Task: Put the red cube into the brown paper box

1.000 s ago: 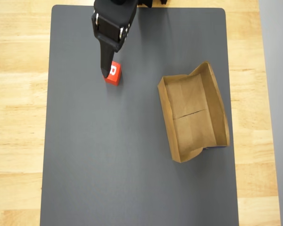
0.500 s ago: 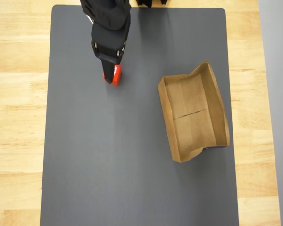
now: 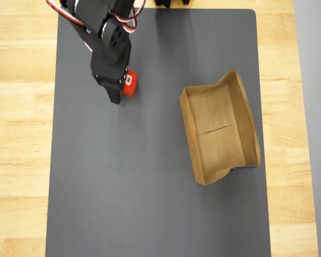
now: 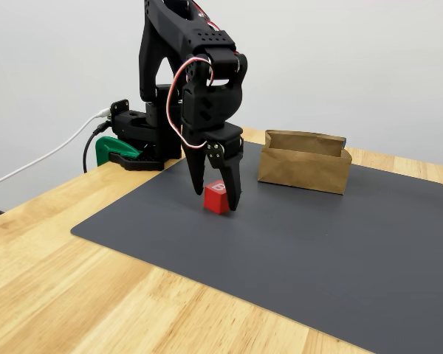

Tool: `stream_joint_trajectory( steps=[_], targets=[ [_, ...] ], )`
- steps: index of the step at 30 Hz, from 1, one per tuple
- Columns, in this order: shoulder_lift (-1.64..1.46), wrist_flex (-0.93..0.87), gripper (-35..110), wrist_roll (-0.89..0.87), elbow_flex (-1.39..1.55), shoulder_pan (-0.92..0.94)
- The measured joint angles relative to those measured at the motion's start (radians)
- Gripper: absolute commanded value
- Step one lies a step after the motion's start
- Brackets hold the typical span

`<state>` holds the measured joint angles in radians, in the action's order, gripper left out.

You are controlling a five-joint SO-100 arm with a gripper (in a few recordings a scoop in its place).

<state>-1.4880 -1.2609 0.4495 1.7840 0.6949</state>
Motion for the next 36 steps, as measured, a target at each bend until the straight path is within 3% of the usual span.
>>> stream_joint_trajectory(
  steps=[10, 14, 23, 36],
  targets=[
    [0.011, 0.054, 19, 0.015, -0.008, -0.015],
    [0.011, 0.052, 1, 0.017, -0.005, -0.035],
    [-0.046, 0.089, 0, 0.043, 0.061, -0.044],
    [-0.558, 0.314, 0, 0.13, 0.428, -0.138]
  ],
)
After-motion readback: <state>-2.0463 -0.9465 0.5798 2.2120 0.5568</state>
